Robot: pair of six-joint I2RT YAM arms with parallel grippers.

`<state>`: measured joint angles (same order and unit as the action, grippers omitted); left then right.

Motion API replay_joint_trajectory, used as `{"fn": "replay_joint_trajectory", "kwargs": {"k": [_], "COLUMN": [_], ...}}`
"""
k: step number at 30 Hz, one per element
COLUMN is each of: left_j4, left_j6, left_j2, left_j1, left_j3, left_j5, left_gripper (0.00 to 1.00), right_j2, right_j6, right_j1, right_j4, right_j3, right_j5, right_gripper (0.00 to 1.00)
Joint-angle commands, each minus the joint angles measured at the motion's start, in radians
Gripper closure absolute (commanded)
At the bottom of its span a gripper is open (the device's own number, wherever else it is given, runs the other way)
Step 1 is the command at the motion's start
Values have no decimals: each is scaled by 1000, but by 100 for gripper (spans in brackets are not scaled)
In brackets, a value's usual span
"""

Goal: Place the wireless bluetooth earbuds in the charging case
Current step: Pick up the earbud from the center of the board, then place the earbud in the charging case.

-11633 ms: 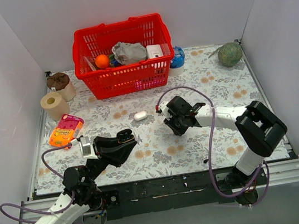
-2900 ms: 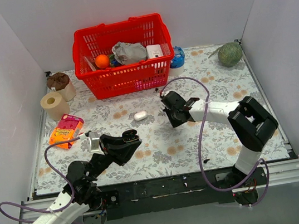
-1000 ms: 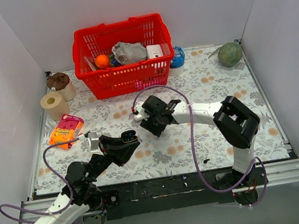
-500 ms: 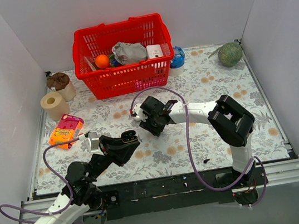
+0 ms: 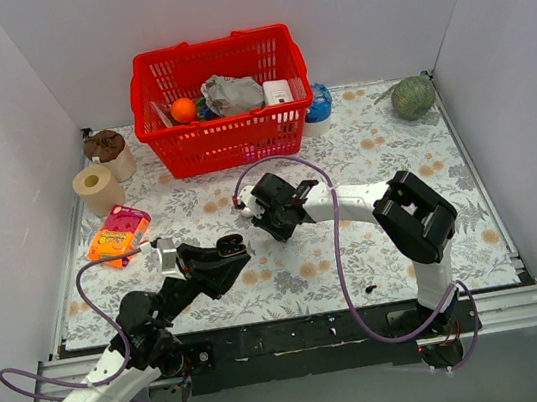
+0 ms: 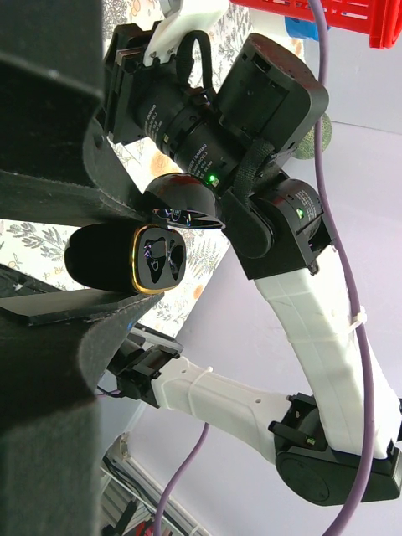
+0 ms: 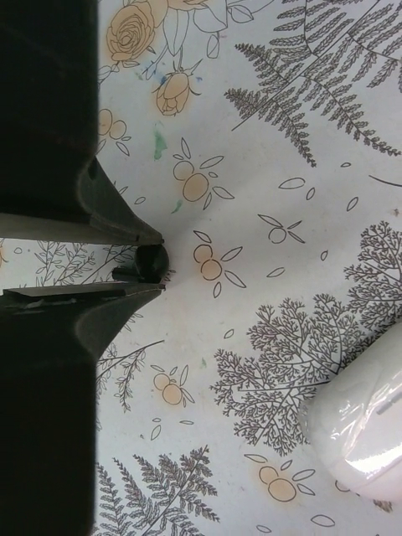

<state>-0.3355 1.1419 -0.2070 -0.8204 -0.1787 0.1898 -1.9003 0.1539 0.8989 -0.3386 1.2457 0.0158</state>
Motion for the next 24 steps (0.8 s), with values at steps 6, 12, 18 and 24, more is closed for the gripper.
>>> {"fn": "replay_joint_trajectory", "kwargs": {"k": [6,12,18,24], "left_j4": [9,-5,-37,-210], "left_j6": [-4,-10,-36,-96], "left_j2": [3,-12,-37,-132], "left_j1": [-3,-3,-3,-3], "left_j3": [-38,-47,-61,-70], "left_j5": [-13,-13,-19,-27], "left_gripper": [100,100,100,100], "right_j2": [52,174,412,781], "right_j6": [-71,-123,-224,-293], "right_j1": [1,1,1,18], "right_j4": [61,102,182,505], "right_j3": [-40,-57,-80,-198], "right_j5": [52,110,139,30], "right_gripper": [98,99,99,99]}}
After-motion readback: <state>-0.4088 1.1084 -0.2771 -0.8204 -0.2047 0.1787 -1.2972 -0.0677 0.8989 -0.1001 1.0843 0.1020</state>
